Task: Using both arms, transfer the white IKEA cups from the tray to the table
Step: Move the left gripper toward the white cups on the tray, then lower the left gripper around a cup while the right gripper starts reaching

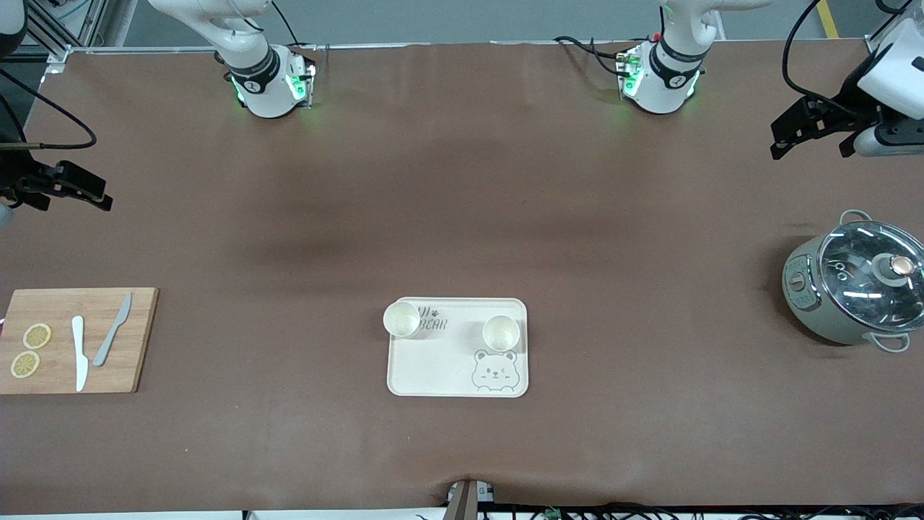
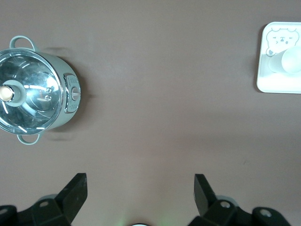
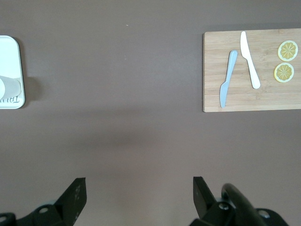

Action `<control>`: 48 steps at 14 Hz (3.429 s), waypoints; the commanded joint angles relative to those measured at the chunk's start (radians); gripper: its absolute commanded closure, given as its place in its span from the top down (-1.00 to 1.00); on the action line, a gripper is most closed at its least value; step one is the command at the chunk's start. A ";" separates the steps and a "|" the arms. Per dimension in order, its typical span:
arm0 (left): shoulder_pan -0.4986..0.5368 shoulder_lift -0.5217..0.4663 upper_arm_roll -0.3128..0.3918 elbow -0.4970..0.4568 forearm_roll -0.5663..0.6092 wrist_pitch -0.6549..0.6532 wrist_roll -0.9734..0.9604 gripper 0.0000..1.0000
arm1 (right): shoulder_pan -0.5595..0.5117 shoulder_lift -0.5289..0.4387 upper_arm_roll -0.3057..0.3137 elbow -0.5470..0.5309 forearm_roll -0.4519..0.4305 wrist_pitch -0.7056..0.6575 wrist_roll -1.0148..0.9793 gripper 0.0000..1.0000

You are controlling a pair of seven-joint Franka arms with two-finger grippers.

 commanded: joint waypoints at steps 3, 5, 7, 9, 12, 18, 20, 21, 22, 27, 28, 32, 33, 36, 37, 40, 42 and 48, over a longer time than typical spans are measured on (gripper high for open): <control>0.011 0.017 -0.004 0.033 -0.002 -0.023 0.018 1.00 | -0.016 0.000 0.011 0.003 0.009 0.004 -0.004 1.00; 0.011 0.039 -0.004 0.036 0.018 -0.021 0.032 1.00 | -0.013 0.000 0.011 0.003 0.009 0.004 -0.004 1.00; 0.011 0.093 -0.004 0.091 0.019 -0.021 0.035 1.00 | -0.015 0.000 0.011 0.003 0.009 0.005 -0.004 1.00; 0.008 0.118 -0.004 0.100 0.019 -0.021 0.024 1.00 | -0.013 0.000 0.011 0.004 0.009 0.005 -0.004 1.00; -0.013 0.153 -0.020 0.102 0.005 -0.018 0.011 1.00 | -0.013 0.000 0.011 0.004 0.009 0.005 -0.004 1.00; -0.083 0.299 -0.074 0.108 0.005 0.120 -0.046 1.00 | -0.013 0.000 0.011 0.004 0.009 0.005 -0.004 1.00; -0.126 0.374 -0.074 0.150 0.005 0.143 -0.095 1.00 | -0.012 0.000 0.011 0.004 0.009 0.005 -0.004 1.00; -0.151 0.418 -0.074 0.189 0.007 0.143 -0.120 1.00 | -0.013 0.000 0.011 0.004 0.009 0.005 -0.004 1.00; -0.178 0.450 -0.074 0.209 0.007 0.144 -0.156 1.00 | -0.013 0.000 0.011 0.004 0.009 0.005 -0.004 1.00; -0.254 0.497 -0.076 0.226 0.004 0.216 -0.313 1.00 | -0.010 0.003 0.012 0.012 0.009 0.005 -0.004 1.00; -0.277 0.513 -0.074 0.227 0.004 0.239 -0.366 1.00 | -0.012 0.014 0.012 0.016 0.009 0.005 -0.004 1.00; -0.330 0.592 -0.074 0.238 0.005 0.374 -0.514 1.00 | -0.007 0.051 0.014 0.036 0.007 0.002 -0.004 1.00; -0.347 0.619 -0.074 0.250 0.005 0.402 -0.546 1.00 | -0.007 0.053 0.014 0.036 0.007 -0.001 -0.004 1.00; -0.427 0.722 -0.062 0.283 0.013 0.494 -0.607 1.00 | -0.006 0.068 0.016 0.030 0.010 -0.002 -0.004 1.00; -0.441 0.744 -0.059 0.281 0.021 0.520 -0.623 1.00 | 0.008 0.130 0.016 0.038 0.009 -0.004 -0.005 1.00; -0.449 0.797 -0.062 0.278 0.090 0.557 -0.628 1.00 | 0.007 0.177 0.016 0.058 -0.003 -0.007 -0.005 1.00; -0.443 0.829 -0.062 0.274 0.090 0.614 -0.631 0.81 | 0.008 0.226 0.014 0.075 -0.008 -0.009 -0.007 1.00; -0.444 0.932 -0.062 0.272 0.090 0.744 -0.732 0.60 | -0.036 0.332 0.012 0.036 0.010 -0.062 0.008 1.00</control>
